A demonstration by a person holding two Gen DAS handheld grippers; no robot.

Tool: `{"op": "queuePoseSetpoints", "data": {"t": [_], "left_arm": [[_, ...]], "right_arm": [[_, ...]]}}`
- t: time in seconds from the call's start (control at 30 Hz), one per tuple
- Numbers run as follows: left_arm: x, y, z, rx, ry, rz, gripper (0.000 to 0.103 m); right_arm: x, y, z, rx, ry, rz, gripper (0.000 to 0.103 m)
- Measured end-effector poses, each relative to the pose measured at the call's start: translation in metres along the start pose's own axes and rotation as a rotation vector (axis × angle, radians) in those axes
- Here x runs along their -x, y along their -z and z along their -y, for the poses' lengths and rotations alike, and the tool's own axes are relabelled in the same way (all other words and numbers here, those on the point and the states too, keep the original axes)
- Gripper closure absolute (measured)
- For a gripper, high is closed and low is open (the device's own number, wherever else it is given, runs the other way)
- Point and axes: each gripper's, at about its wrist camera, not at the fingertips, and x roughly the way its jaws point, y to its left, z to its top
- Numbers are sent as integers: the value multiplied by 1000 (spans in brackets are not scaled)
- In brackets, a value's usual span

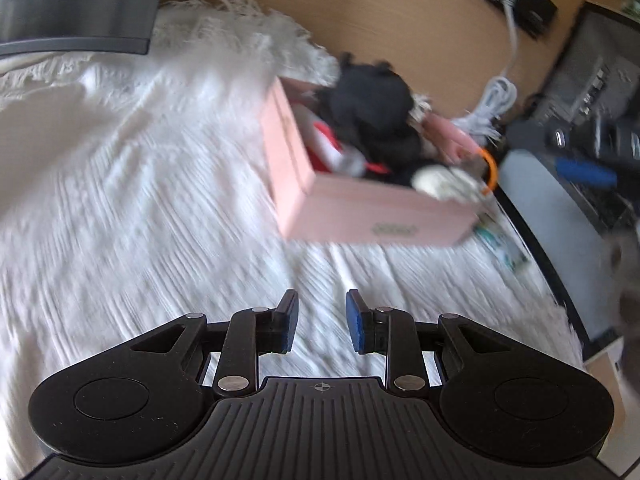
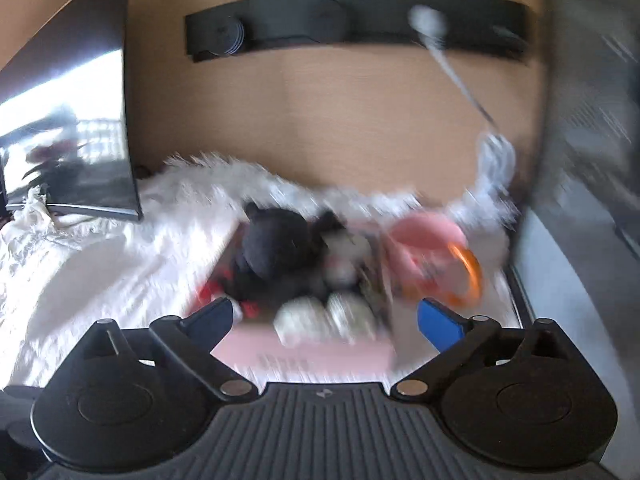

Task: Organize soft objects

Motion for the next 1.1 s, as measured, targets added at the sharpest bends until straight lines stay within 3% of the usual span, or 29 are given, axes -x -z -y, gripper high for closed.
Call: {"op": "queuePoseSetpoints", "data": {"t": [0.17, 0.33, 0.43, 0.57, 0.77, 0.9, 1.1], "left_arm": [[-5, 38, 43, -46, -56, 51, 74], [-24, 57, 73, -135, -137, 90, 74], [-28, 64, 82, -166, -179, 124, 74], [-31, 68, 88, -205, -214, 145, 73], [-31, 69, 91, -218, -233, 144, 73], [-32, 70, 93, -231, -242, 143, 73], [-33, 70, 95, -217, -264, 148, 73]], "right_arm": [[-18, 64, 33, -61, 11, -167, 4], [-41, 93, 45, -65, 10, -231, 3], [-42, 100, 37, 18, 92, -213, 0], [-46, 101, 38, 3, 92, -213, 0], [-40, 111, 31, 115, 87, -106, 0], [-43, 108, 47, 28, 22, -128, 0], [-43, 109, 47, 42, 32, -130, 0]]}}
